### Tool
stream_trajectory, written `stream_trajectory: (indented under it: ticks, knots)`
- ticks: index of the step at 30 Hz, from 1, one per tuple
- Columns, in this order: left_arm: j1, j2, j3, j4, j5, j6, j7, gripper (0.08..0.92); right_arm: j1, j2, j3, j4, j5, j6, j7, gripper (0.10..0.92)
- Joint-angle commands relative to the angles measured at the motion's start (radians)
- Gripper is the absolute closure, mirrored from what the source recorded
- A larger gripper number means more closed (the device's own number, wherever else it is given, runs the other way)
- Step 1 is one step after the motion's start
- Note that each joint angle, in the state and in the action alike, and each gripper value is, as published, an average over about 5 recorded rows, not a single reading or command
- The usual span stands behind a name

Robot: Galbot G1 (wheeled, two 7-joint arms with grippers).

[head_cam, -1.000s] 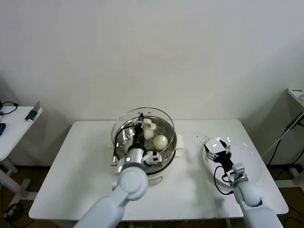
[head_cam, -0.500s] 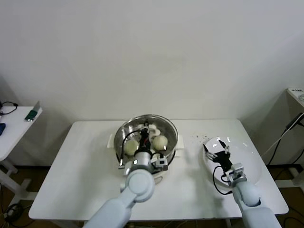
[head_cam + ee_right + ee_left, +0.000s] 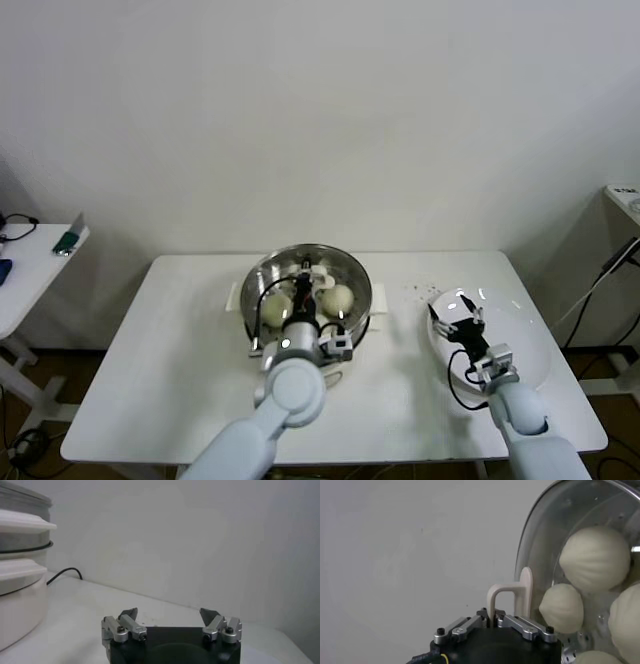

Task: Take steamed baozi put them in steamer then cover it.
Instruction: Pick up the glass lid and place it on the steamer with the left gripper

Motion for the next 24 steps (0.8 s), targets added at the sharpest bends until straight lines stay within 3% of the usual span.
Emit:
stream_trajectory:
  ticks: [1, 21, 24]
  knots:
    - [0.002, 0.0, 0.004, 0.006, 0.006, 0.049, 0.002, 0.849, 0.003, 0.002, 0.001, -0.001, -0.001, 0.001, -0.001, 0.203]
    - [0.017, 0.003, 0.005, 0.011, 0.002, 0.049, -0.02, 0.849, -0.003, 0.008, 0.015, 0.001, -0.005, 0.002, -0.004, 0.203]
    - [0.017, 0.01, 0.001, -0.006, -0.007, 0.049, -0.019, 0.819, -0.005, 0.008, 0.017, 0.003, -0.004, -0.003, -0.005, 0.203]
